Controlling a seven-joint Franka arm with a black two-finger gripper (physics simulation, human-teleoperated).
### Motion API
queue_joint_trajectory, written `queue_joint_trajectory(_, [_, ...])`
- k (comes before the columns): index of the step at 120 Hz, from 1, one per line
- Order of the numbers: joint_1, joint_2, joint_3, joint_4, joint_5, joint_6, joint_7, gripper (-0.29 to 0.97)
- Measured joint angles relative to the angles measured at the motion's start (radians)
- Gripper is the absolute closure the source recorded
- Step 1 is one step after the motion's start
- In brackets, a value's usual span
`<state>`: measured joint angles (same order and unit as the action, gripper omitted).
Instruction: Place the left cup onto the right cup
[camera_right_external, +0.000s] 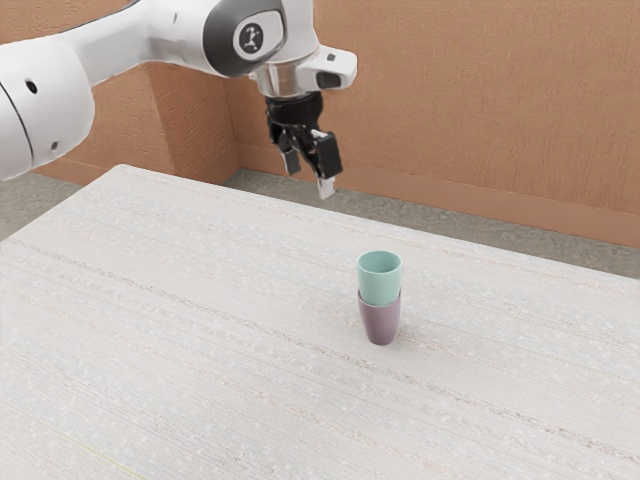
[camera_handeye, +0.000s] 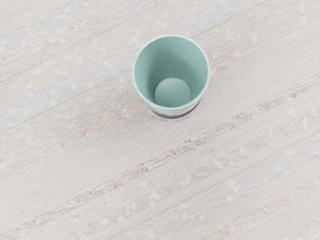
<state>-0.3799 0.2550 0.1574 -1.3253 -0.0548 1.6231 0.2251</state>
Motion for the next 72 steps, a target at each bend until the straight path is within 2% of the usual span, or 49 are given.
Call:
queue_joint_trajectory(37, [0.075, -0.110, 0.002, -0.054, 0.004, -0.052, -0.021, 0.00])
queue_joint_trajectory(72, [0.137, -0.240, 0.008, -0.169, 0.035, -0.079, -0.051, 0.00])
